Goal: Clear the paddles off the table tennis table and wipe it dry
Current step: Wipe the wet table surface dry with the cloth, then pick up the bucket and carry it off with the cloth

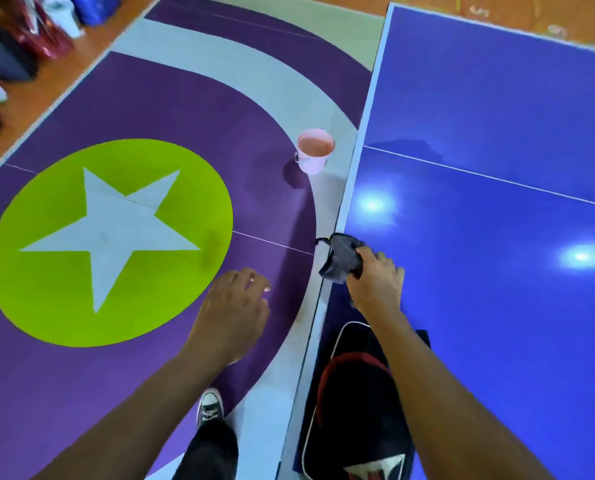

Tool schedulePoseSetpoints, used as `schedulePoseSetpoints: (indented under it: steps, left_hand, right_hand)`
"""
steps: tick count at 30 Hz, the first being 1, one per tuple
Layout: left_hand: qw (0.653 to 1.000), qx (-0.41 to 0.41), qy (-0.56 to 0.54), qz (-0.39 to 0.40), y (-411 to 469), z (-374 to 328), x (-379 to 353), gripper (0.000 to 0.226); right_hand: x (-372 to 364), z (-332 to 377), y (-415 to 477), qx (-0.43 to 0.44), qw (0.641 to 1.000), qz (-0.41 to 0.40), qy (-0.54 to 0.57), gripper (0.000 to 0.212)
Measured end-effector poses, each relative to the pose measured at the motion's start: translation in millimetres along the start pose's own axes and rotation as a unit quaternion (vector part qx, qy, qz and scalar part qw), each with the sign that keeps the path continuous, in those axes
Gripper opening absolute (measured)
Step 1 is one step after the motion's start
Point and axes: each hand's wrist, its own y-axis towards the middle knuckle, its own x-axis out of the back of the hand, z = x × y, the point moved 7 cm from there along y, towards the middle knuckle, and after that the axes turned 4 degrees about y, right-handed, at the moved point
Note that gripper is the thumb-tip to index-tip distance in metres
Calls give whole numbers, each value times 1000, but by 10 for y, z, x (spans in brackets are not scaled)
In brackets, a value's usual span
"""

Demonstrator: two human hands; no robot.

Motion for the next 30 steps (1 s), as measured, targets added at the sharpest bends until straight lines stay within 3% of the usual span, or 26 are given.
schedulePoseSetpoints:
  steps: [7, 12, 18, 22, 26, 30]
  left_hand:
    - [988, -101, -3, -119, -75, 879, 764, 15]
    - [983, -125, -19, -133, 96, 1365, 972, 6]
    - [992, -86, -47, -84, 715, 1873, 832, 22]
    - [989, -121, -25, -76, 1306, 2131, 788, 16]
    - [995, -86, -42, -9, 1897, 2548, 694, 24]
    - [995, -100, -25, -1, 2463, 2854, 773, 28]
  right_hand:
    - [259, 1068, -310, -49, 992, -90, 68, 38]
    - [213, 1742, -326, -68, 984, -100, 134, 34]
    - [176, 2176, 192, -75, 984, -92, 130, 41]
    - [98, 2337, 746, -90, 980, -101, 143, 42]
    - [-75, 2475, 1361, -117, 976, -83, 164, 42]
    - [-146, 2716, 1981, -135, 972, -70, 182, 39]
